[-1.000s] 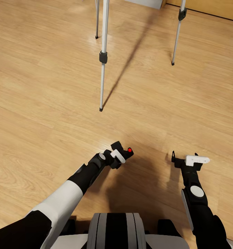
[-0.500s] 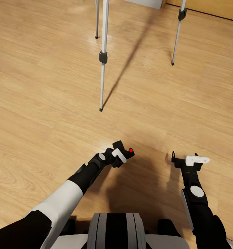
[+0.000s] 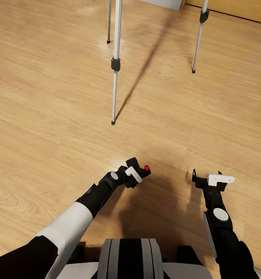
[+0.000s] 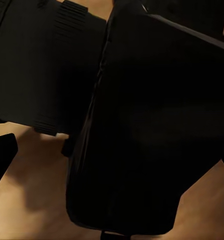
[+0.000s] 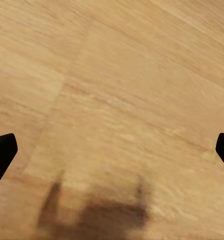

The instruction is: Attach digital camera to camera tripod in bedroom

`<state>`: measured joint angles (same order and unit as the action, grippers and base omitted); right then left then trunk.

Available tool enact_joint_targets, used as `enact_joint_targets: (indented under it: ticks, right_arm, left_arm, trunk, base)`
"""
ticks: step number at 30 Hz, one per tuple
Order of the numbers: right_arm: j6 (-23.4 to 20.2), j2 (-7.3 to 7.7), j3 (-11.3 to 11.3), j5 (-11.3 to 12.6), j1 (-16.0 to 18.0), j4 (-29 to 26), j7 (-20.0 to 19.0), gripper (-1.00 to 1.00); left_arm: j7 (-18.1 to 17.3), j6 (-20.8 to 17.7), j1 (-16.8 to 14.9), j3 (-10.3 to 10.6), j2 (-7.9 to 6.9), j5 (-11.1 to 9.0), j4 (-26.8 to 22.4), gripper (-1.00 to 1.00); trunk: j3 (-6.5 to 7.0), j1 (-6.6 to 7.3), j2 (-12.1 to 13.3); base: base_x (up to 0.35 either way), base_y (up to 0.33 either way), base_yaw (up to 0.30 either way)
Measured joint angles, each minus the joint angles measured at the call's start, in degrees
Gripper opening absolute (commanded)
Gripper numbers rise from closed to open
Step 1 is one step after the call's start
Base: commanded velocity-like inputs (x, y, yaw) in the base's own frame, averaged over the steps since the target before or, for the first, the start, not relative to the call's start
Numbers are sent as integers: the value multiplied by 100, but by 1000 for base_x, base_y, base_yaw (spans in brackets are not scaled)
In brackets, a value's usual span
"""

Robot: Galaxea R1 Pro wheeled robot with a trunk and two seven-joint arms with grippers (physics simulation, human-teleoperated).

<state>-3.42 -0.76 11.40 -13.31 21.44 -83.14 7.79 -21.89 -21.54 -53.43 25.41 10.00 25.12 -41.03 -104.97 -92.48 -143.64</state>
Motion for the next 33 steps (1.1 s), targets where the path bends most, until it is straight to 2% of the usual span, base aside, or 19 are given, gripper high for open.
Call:
enact_joint_targets:
  ticks: [5, 11, 33]
  right_arm:
    - [0, 5, 0, 1, 0, 1, -1, 100]
    - [0, 2, 0, 1, 0, 5, 0, 100]
    - [0, -6, 0, 0, 0, 7, 0, 100]
  left_arm:
    - [1, 39, 0, 0, 0, 0, 88, 100]
    - [11, 303, 0, -13, 0, 4, 393, 100]
    - [101, 408, -28, -60, 0, 37, 452, 100]
  trunk:
    - [0, 0, 0]
    - [0, 0, 0]
    - [0, 0, 0]
  base:
    - [0, 0, 0]
    - [0, 0, 0]
    - [0, 0, 0]
